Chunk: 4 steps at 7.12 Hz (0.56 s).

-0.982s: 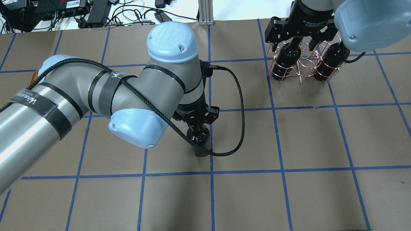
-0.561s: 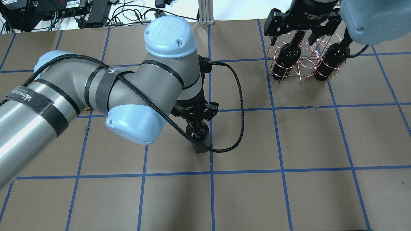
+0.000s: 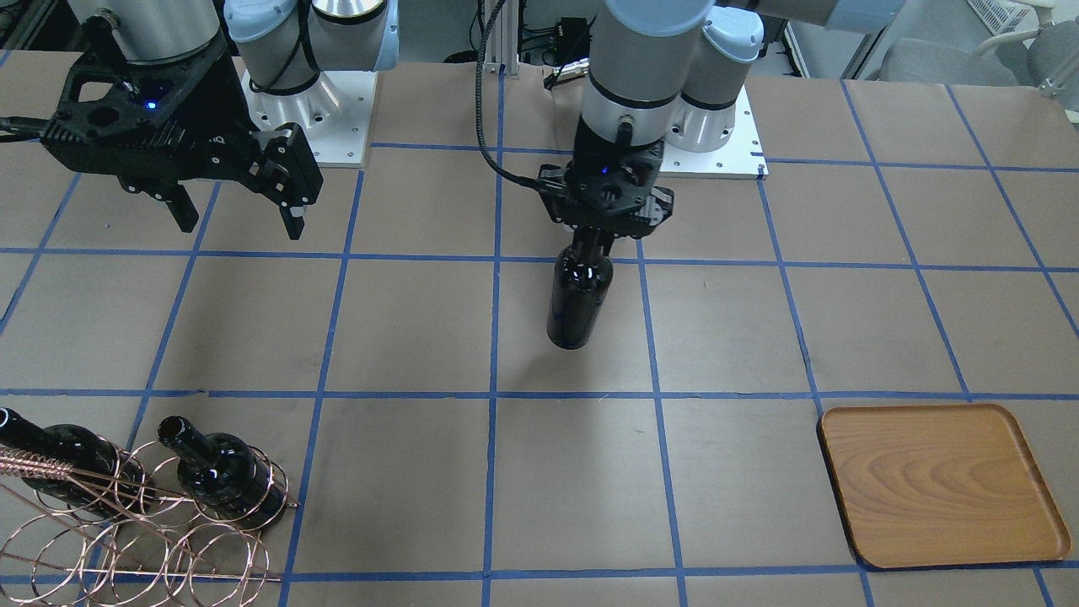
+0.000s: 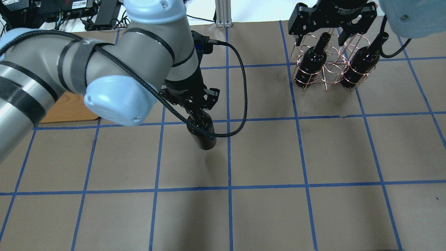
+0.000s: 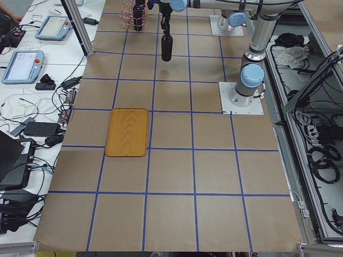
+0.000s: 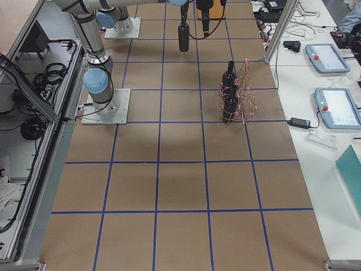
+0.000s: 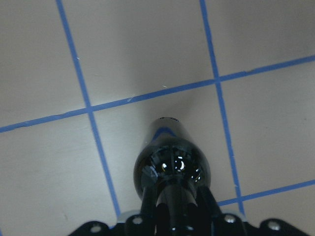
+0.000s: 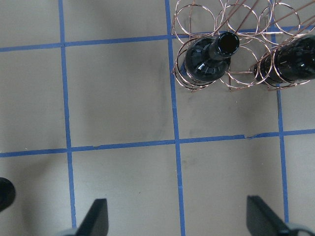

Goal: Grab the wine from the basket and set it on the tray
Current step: 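Carry the bottle with the left gripper and lower it onto the wooden tray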

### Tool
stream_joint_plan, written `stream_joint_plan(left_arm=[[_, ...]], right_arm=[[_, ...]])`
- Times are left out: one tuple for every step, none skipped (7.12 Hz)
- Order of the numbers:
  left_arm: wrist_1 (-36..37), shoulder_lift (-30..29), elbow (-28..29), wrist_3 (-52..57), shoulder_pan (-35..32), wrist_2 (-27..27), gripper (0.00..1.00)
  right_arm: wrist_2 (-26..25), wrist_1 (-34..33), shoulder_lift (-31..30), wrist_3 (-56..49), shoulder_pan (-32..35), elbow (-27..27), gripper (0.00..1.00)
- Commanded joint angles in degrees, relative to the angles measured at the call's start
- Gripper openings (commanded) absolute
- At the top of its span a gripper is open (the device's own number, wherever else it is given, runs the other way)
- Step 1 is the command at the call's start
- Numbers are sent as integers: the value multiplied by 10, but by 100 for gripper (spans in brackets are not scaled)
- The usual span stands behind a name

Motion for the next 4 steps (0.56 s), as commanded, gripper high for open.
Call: stream_joint_plan(left_arm=[[-18, -19, 46, 87, 114, 11, 0], [-18, -37, 64, 123, 162, 11, 0], [-21, -58, 90, 153, 203, 12, 0], [-22, -83, 119, 176, 237, 18, 0]], right_arm=[[2, 12, -3, 0, 3, 1, 100], [9, 20, -8, 2, 9, 5, 100], [23, 20, -15, 4, 21, 4, 100], [20, 29, -36, 4, 24, 6, 100]])
